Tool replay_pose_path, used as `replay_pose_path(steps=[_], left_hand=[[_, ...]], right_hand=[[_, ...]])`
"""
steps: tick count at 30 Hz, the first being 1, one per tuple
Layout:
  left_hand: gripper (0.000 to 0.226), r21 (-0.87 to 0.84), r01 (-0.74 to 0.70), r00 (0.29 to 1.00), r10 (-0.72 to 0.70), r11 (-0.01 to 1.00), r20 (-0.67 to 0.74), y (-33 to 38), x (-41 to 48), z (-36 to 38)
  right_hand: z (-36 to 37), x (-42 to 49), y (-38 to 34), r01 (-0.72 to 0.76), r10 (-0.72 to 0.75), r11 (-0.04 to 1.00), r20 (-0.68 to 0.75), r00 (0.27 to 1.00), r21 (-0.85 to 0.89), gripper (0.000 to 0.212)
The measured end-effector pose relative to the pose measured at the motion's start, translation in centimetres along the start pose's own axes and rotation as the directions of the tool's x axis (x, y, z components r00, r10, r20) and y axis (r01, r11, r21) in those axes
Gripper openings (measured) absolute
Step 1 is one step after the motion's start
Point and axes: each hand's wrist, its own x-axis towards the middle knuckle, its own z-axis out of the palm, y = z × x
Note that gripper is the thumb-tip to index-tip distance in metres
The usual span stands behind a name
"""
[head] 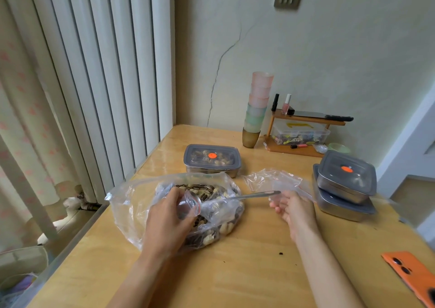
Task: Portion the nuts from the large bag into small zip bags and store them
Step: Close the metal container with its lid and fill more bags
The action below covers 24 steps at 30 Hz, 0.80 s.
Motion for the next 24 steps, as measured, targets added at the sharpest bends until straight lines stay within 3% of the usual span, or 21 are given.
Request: replay_pose_path(steps=[3,5,7,9,10,13,17,20,22,24], left_hand=[[0.027,-0.008,-0.009,1.000,0.009,1.000,-0.006,0.1,-0.1,0.0],[0.028,-0.014,-0.007,1.000,0.007,1.000,-0.004,0.1,-0.1,0.0],[0.028,-0.018,-0.003,1.000,0.003,1.000,-0.001,0.0,-0.1,0.0],[0.027,-0.011,-0.006,1.000,0.006,1.000,-0.001,0.0,-0.1,0.0],[0.027,-0.008,-0.007,1.000,0.007,1.000,-0.003,0.0,-0.1,0.0],[0.029,0.003,-0.014,1.000,0.014,1.000,-0.008,0.0,0.0,0.0],[0.029,0.008,-0.012,1.000,0.012,1.000,-0.001,-0.2,0.0,0.0],[0.028,-0.008,-0.003,1.000,0.003,1.000,0.004,-0.3,0.0,0.1],[0.027,-0.006,-0.008,1.000,0.008,1.000,-0.001,-0.2,0.0,0.1],[0.028,0.006,-0.021,1.000,0.021,1.000,-0.007,-0.1,0.0,0.1]], right_hand=[[-0.7,1.2,0.0,0.029,-0.028,0.994,-0.010,1.000,0.107,0.025],[-0.9,1.2,-0.6,-0.077,0.045,0.944,0.107,0.993,0.319,0.028],[-1.0,1.0,-1.0,-0.145,0.074,0.894,0.179,0.981,0.424,0.033],[-0.9,1.0,-0.7,-0.095,0.057,0.935,0.120,0.991,0.341,0.022],[-0.7,0.9,-0.4,-0.037,0.027,0.974,0.049,0.998,0.222,0.015],[0.1,0.1,0.6,0.027,-0.030,0.997,-0.049,0.998,-0.073,0.018],[1.7,-1.9,1.2,-0.174,0.185,0.983,0.237,0.954,-0.063,0.030],[3.0,-2.6,1.3,-0.254,0.210,0.964,0.359,0.909,0.079,0.028],[3.3,-2.6,1.4,-0.216,0.162,0.968,0.345,0.925,0.125,0.020],[3.3,-2.5,1.6,-0.082,0.057,0.994,0.311,0.949,0.069,0.017]])
